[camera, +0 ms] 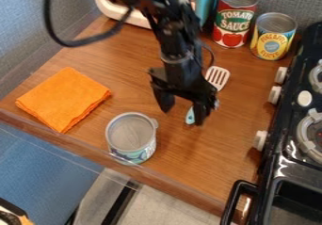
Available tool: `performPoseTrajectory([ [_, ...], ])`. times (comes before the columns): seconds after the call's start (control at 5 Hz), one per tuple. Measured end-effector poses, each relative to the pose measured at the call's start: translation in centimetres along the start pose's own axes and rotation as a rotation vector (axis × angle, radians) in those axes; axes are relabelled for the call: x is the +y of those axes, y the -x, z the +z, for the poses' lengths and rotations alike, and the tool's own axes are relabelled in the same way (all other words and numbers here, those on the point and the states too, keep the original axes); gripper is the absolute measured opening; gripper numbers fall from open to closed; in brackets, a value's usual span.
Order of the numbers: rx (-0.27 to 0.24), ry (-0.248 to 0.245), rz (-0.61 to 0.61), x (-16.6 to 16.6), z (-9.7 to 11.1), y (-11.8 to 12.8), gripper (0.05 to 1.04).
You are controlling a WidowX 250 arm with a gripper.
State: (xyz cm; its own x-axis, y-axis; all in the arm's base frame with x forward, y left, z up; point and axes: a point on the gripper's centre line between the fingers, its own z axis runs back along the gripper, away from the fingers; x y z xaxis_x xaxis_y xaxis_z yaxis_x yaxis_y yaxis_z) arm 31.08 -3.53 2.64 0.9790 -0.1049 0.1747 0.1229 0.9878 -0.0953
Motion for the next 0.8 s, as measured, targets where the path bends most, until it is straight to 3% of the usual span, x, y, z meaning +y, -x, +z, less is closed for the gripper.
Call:
performPoseTrajectory([
  [0.2, -0.006, -0.004, -0.019, -0.81, -0.78, -0.76, 0.945],
  [0.6, 0.003, -0.037, -0.047, -0.81, -1.06, -1.36, 0.365],
  [0.8, 0.048, -0.039, -0.074, -0.73, -0.80, -0.88, 0.327],
])
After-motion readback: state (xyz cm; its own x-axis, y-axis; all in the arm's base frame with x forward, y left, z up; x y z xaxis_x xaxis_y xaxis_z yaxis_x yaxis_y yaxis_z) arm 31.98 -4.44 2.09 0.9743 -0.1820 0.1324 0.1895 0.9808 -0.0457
